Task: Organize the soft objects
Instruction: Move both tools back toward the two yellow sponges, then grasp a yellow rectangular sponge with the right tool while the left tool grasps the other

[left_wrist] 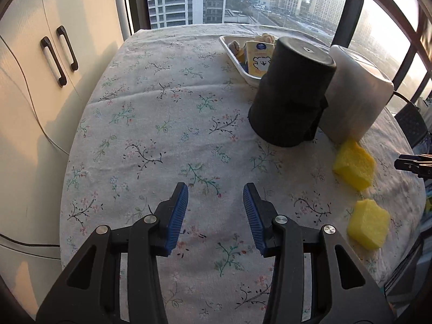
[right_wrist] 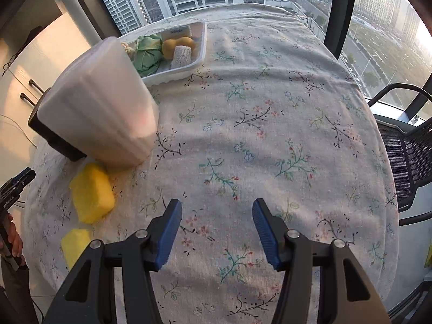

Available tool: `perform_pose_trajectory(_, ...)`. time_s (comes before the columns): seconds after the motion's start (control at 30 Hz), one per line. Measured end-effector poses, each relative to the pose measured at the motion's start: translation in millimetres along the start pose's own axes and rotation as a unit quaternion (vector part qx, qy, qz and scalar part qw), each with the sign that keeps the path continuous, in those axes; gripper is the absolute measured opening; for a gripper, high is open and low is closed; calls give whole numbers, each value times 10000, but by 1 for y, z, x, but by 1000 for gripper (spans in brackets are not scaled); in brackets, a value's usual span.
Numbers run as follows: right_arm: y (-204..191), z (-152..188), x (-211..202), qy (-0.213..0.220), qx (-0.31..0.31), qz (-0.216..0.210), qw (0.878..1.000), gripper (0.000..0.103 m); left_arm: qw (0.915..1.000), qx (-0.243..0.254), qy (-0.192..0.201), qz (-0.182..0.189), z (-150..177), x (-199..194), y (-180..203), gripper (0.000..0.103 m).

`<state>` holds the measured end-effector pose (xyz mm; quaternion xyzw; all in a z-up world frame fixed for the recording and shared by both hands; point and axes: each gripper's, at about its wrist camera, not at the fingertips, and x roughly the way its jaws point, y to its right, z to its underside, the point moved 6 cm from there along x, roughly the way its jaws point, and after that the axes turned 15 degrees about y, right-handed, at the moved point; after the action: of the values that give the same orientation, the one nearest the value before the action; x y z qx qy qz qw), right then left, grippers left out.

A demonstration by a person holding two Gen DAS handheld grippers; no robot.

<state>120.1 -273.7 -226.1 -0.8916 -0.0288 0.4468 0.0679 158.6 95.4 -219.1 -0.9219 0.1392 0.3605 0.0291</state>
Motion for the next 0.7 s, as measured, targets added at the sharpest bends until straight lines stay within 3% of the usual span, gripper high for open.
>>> perform_pose_trajectory(0.2,-43,59,-18,-262,-615,-282,9974,58,9976,624,-83,306,18,-11,51,41)
perform_pose_trajectory(0.3,-66,77,-25,-260,-957,-386,9943,60,9934,851,-97,757,16,-13,85,42)
perform_pose_trajectory(0.4,-88,86,-30,-113,-1248,-524,9907,69,9878,1181,-107,1005,13,-8,117,50)
perform_pose_trajectory(0.6,-118,94,-37,201,-1248,-1152,9853,76,9741,1693,-325,1465,7,14,169,50)
perform_pose_trajectory(0.7,-126,94,-35,375,-1263,-1319,9825,79,9732,1882,-322,1286,2,28,182,50)
